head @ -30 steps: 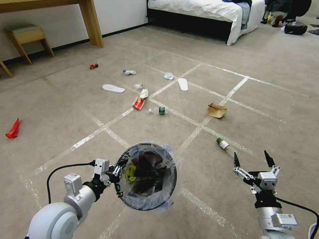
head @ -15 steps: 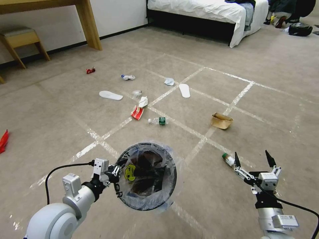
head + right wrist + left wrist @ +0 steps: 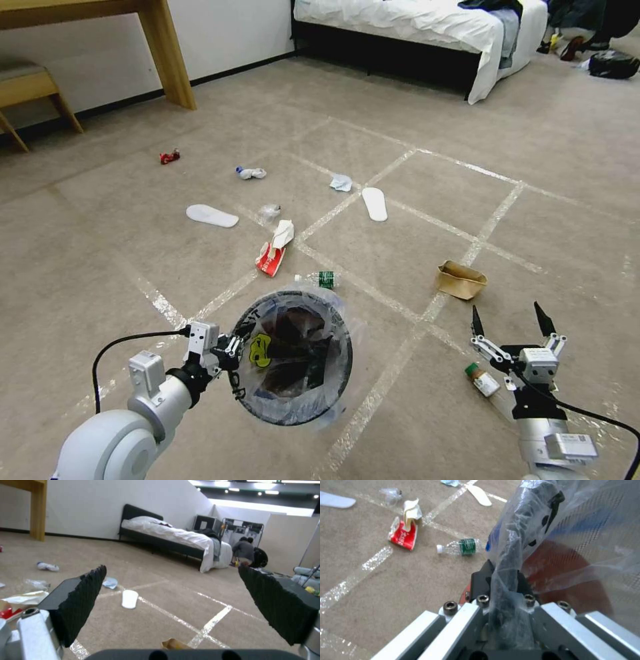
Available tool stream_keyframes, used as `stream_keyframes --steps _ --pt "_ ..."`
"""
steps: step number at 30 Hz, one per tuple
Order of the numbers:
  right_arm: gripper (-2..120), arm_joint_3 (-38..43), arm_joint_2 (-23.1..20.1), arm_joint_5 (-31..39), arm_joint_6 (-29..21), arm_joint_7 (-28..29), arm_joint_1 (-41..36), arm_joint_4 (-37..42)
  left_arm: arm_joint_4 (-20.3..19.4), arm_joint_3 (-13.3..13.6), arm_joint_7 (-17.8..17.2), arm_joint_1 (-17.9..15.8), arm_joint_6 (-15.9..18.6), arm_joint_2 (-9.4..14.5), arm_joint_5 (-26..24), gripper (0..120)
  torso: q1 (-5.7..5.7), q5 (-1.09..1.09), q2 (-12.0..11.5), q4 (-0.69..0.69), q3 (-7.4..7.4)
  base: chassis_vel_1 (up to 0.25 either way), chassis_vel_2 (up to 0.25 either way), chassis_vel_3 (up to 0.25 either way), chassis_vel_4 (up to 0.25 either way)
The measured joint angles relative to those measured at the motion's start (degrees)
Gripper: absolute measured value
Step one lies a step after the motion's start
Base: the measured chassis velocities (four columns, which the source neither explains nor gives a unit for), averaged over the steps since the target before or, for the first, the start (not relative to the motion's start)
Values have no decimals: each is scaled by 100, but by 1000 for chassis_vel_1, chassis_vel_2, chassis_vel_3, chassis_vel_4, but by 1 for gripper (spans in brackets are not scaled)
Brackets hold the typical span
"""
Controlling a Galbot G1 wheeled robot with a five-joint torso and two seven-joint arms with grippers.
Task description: Pick up the trash bin and place the garbage on the floor into it.
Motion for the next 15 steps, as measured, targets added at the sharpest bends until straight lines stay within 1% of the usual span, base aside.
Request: stream_keyframes --steps 1,6,10,15 --pt "100 -21 -20 1 -17 6 15 -18 2 -9 0 -4 -6 -10 4 1 -1 3 0 1 0 68 -73 -58 58" --pt "100 -60 -54 0 -73 18 45 -44 3 -37 1 -15 -9 -23 3 1 -2 1 1 0 -1 57 -62 -41 55" --pt "100 -33 -81 21 -138 -27 45 -28 5 -66 -4 -13 -27 -21 -5 1 -1 1 1 0 0 0 0 0 0" --pt "100 22 -84 162 11 -150 62 -41 28 -63 -8 3 -47 -38 12 1 0 1 0 0 1 0 0 0 0"
